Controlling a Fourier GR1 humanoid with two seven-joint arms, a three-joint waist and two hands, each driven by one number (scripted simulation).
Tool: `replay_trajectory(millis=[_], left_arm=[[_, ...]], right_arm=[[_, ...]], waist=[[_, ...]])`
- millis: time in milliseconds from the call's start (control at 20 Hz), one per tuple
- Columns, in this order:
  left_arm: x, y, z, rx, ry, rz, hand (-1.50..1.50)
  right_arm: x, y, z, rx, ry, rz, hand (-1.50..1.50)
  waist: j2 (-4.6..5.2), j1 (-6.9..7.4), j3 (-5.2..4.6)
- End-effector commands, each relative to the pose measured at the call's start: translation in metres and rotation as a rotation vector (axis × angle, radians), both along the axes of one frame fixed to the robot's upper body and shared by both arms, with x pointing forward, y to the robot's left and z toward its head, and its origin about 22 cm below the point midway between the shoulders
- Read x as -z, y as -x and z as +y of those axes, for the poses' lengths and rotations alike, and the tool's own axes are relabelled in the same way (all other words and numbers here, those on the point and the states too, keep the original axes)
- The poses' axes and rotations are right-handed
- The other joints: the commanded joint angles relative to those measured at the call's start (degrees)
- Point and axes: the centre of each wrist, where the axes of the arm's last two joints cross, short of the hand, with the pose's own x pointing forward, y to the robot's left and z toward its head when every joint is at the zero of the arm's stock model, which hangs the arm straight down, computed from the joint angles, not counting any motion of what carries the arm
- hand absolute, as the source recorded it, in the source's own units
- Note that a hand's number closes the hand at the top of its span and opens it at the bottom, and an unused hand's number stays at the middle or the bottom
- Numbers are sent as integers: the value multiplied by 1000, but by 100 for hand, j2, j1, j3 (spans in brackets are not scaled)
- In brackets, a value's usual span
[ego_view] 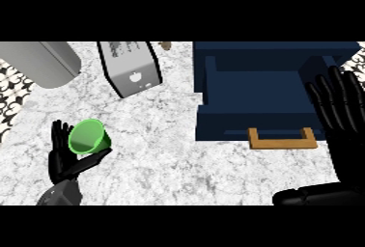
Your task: Pick up the cup, place it into the drawer and close the drawer
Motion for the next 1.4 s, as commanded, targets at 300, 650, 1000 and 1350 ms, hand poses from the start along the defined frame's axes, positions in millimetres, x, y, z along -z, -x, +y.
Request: replay_trajectory(millis=[300,650,1000,1350], left_arm=[[7,-5,-12,57,101,-61,-150],[3,-23,-16,133,184,-124,150],[6,-16,-9,138,120,-216,150],[12,-11,-30,202,58,-259,150]], right_arm=[[-1,-8,9,-2,4,15,-150],[-1,-4,0,2,-9,19,-150],[-17,-15,-6,5,9,1,-150],[3,-5,15,-8,27,10,-150]], waist=[[-1,12,0],[12,-32,-4],[32,-58,-11],[3,3,-2]])
